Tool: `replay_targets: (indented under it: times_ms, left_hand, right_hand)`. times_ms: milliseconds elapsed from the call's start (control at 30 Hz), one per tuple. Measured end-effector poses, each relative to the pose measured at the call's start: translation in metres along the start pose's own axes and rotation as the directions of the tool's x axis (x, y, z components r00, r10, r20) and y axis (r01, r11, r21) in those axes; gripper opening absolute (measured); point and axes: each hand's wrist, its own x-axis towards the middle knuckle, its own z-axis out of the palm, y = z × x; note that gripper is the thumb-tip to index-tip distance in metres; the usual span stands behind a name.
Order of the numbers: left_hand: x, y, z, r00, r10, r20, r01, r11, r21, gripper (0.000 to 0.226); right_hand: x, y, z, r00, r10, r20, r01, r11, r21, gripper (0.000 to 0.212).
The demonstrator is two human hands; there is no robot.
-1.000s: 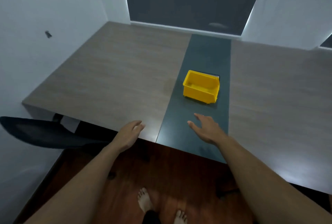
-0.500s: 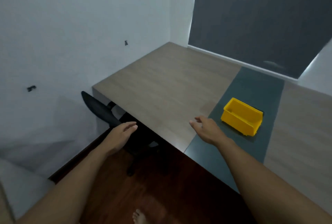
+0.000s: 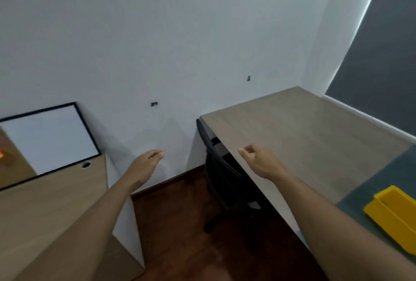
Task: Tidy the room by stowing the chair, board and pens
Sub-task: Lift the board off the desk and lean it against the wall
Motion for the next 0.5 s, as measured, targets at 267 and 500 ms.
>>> replay_targets:
  times_ms: [267,500]
  left_hand:
    - [-0.042,-0.098,-0.153,0.983,-0.119,-0.141,0.108,0.991,-0.082,0.045]
    - [-0.070,-0.190,-0.275,0.947,-0.230,-0.224,0.197,0.967,-0.163,0.031]
  right_hand:
    - [0.029,-0.147,0.111,0.979,-0.154,0.132,0.152,0.988,0.022,0.052]
    - [0.050,-0.259,0.223,0.961,-0.195,0.196,0.183,0.980,0.074,0.051]
